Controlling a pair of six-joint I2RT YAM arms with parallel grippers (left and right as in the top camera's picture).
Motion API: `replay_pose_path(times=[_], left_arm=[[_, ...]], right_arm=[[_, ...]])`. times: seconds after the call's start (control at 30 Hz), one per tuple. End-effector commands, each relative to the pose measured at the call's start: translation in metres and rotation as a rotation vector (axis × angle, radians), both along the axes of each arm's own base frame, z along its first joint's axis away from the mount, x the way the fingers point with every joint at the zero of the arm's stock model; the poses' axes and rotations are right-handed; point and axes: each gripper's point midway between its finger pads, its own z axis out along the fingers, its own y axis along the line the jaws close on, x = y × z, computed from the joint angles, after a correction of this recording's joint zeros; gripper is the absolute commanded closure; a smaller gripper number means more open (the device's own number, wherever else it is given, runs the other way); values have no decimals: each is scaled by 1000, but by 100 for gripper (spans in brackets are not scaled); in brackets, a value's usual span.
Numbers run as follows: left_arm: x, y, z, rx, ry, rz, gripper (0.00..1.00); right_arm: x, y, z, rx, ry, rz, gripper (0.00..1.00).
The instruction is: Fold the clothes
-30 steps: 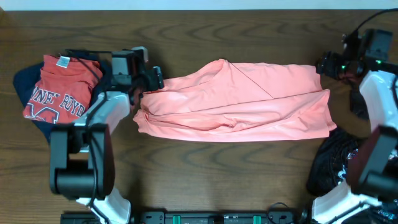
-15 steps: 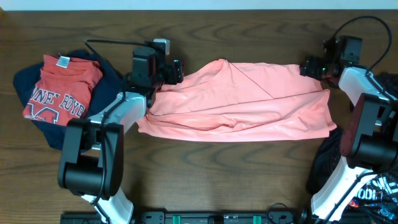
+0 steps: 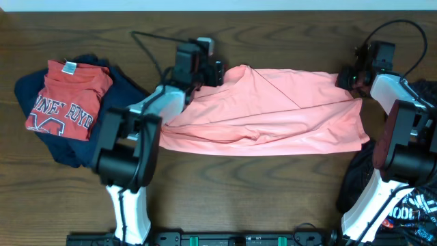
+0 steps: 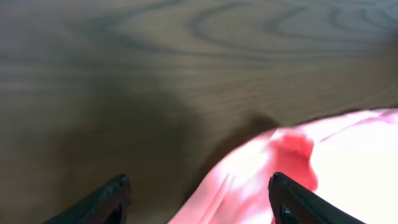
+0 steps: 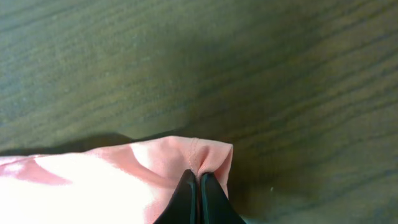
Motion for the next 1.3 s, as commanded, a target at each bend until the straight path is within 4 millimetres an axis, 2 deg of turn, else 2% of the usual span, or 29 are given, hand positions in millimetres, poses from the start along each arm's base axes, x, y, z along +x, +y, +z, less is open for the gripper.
replay_pose_path(times=[0.0,0.2,0.47,0.6,0.7,0.8,0.93,1.1,1.13,1.17,1.27], left_arm=[[14,-18,7,-7,-19,-21,28],[12,-46,-2,-26,-3,-74,28],[-2,-69,-18,-27,33,-108,28],[-8,-81,-22,-30,35,-126,34],[-10,-89,-20,-34,25,-139,49],[-8,-94,-14,-45,-3,-146,69],[-6,-95,-11,-76,4,-123,86],[-10,-93,-18,-64,33,-121,86],[-11,-92,-20,-59,43,-121,84],[-13,-92,-22,-56,52,-121,75],[-15,-90,-27,-47,71,-120,73]], right_arm=[[6,-2,18,-14,-34,-10,99],[5,-2,36,-18,-56,-10,99],[-1,-1,33,-12,-25,-10,99],[-2,0,33,-11,-23,-10,99],[-2,0,33,-11,-22,-10,99],[-3,0,32,-10,-19,-10,99],[-3,-3,33,-19,-19,-16,99],[-2,-4,38,-26,-28,-20,99],[-2,-4,38,-26,-28,-19,99],[-2,-4,39,-25,-29,-20,99],[-3,-4,38,-25,-26,-19,99]])
